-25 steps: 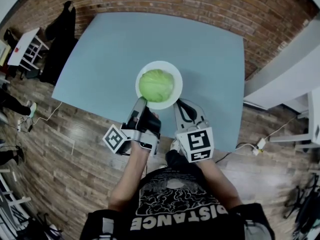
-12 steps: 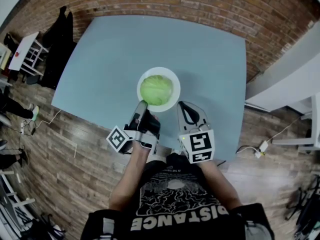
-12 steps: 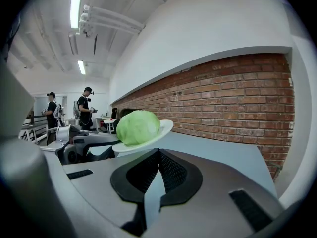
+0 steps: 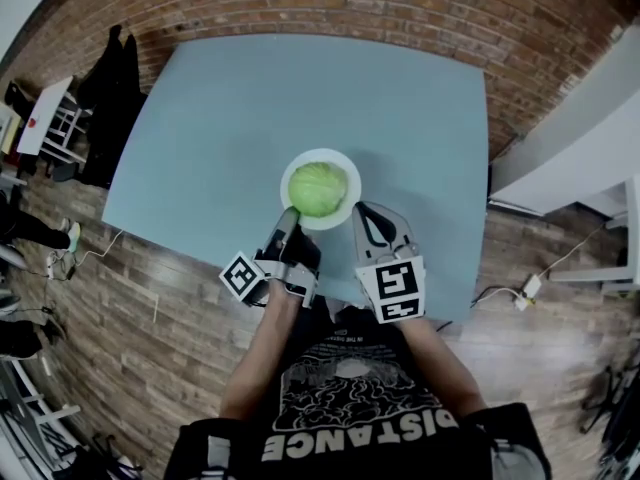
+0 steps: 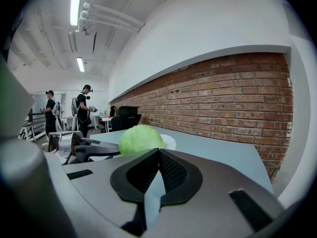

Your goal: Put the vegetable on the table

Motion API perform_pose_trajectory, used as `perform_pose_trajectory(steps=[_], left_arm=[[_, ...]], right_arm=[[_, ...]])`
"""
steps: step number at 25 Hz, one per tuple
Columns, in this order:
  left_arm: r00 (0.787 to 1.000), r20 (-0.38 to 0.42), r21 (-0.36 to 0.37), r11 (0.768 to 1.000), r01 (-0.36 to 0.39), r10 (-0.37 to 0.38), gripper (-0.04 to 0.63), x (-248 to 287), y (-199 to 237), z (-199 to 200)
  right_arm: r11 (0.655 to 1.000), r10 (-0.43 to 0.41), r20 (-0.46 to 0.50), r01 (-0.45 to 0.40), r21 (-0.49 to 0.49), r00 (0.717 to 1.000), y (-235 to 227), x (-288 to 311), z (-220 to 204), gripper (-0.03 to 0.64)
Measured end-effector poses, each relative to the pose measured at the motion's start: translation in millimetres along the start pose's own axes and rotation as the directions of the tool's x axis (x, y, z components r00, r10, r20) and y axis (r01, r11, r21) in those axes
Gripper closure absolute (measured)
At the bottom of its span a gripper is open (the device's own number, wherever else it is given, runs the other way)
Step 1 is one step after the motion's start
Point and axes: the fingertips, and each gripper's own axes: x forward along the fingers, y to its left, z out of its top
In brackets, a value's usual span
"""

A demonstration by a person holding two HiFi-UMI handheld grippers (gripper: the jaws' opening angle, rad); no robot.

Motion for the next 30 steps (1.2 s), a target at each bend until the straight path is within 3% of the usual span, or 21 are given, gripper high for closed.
perform_pose_trajectory(steps=[14,30], left_arm=[[0.994,-0.059,0.039,0.995,-0.093,0.095,0.58,22.3,40.3,-5.9],[0.966,-0.137,0.105,0.972,-0.208,0.221,0.574,44.7,86.2,-12.3]], right_arm=[[1.0,-0.021,-0.032,0.021,0.016,0.999,-23.0,16.3,-18.7,0.607],[0.998,-0.044,-0.102,0.048,0.031,0.994,-43.3,31.8,-45.7,0.607]])
